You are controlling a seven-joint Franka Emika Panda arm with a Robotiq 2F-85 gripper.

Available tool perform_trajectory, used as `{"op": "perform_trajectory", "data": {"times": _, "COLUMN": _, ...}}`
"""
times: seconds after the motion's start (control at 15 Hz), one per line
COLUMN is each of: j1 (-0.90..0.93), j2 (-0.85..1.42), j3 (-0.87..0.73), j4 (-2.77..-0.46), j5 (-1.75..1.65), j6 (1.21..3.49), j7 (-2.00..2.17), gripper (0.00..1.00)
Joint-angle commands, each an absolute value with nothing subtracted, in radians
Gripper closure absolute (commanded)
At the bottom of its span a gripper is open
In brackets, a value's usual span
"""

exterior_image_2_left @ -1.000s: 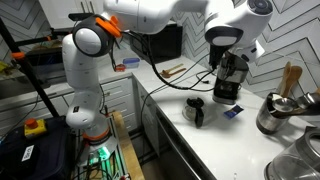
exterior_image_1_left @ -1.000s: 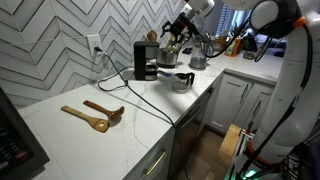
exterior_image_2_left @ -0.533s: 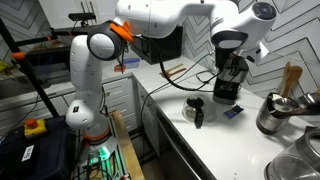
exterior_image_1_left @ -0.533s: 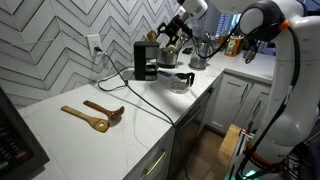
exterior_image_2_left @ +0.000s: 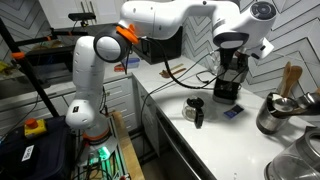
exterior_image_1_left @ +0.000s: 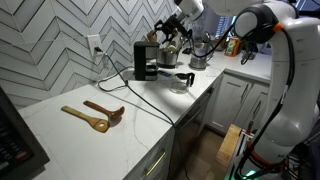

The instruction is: Open the top lid of the coffee marker

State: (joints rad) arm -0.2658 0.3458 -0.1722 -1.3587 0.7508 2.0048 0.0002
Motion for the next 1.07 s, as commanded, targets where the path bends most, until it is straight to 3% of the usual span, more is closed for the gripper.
{"op": "perform_trajectory", "data": {"times": 0.0, "j1": -0.289, "j2": 0.367, "j3": -0.149, "j4": -1.339, "j5": 0.785, "j6": 2.023, "j7": 0.021, "gripper": 0.00}}
{"op": "perform_trajectory", "data": {"times": 1.0, "j1": -0.296, "j2": 0.382, "j3": -0.141, "j4": -1.343, "j5": 0.876, "j6": 2.015, "j7": 0.096, "gripper": 0.00}}
